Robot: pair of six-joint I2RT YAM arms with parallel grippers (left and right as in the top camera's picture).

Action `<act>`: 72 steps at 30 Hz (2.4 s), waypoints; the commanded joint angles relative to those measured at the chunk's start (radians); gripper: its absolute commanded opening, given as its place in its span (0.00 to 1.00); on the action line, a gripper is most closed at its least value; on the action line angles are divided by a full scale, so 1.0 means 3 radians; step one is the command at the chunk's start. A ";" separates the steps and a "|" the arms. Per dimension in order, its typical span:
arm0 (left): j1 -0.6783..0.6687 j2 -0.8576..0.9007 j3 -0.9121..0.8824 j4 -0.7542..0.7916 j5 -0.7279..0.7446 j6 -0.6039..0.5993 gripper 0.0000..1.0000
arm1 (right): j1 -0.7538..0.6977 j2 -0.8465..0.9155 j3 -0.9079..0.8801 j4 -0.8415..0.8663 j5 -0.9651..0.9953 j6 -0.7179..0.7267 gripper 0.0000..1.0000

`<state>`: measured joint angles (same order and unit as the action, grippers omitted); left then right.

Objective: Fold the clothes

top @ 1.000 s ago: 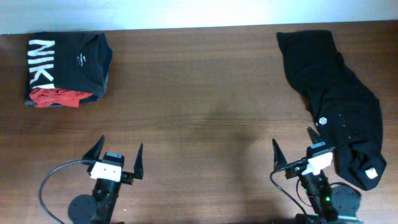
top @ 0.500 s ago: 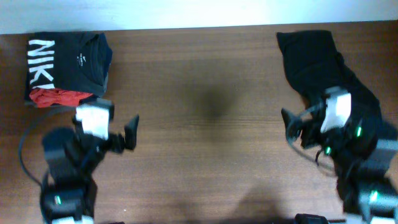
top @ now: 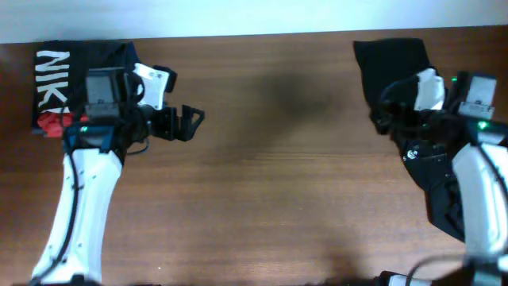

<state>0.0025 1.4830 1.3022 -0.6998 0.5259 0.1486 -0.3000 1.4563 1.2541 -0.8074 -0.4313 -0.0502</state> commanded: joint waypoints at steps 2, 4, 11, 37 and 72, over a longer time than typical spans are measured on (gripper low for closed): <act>-0.0104 0.0240 0.0062 0.0078 0.0168 0.0010 0.99 | -0.0505 0.0514 0.0051 0.0104 0.0206 0.0221 0.83; -0.0155 0.0331 0.0062 0.0117 0.0168 0.0009 0.99 | -0.0629 0.0768 0.0051 0.0198 0.0347 0.0224 0.82; -0.0267 0.0404 0.0062 0.0247 0.0090 0.0006 0.99 | -0.0731 0.1413 0.0047 0.0514 0.0608 0.0309 0.81; 0.0125 0.0401 0.0226 0.0412 -0.0348 -0.0370 0.99 | 0.0159 0.1249 0.0963 -0.0406 -0.0470 -0.0201 0.04; 0.1132 0.0392 0.0238 0.0285 0.0469 0.0005 0.99 | 0.0713 0.1549 0.2784 -0.1559 -0.0093 -0.0418 0.77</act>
<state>0.4084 1.6009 1.3502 -0.6052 0.6407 0.0608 -0.0406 1.9076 2.1445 -1.3132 -0.4644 -0.1650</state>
